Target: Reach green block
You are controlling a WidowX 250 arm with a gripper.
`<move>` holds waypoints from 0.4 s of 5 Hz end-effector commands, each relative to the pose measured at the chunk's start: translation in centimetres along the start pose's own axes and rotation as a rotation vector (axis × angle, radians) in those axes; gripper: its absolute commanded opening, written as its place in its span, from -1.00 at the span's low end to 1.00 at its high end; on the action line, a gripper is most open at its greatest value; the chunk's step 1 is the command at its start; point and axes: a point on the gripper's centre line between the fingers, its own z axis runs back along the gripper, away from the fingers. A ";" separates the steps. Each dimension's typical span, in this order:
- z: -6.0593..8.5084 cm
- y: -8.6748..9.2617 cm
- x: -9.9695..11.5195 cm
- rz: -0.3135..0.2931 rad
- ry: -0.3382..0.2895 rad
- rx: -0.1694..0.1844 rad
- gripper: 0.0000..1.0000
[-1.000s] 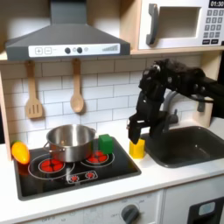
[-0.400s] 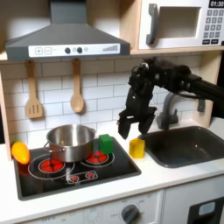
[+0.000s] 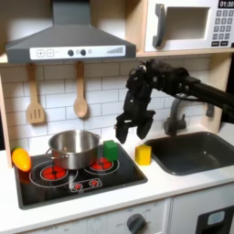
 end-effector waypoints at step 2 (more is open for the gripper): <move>-1.0 1.6 2.8 -0.008 -0.016 0.010 1.00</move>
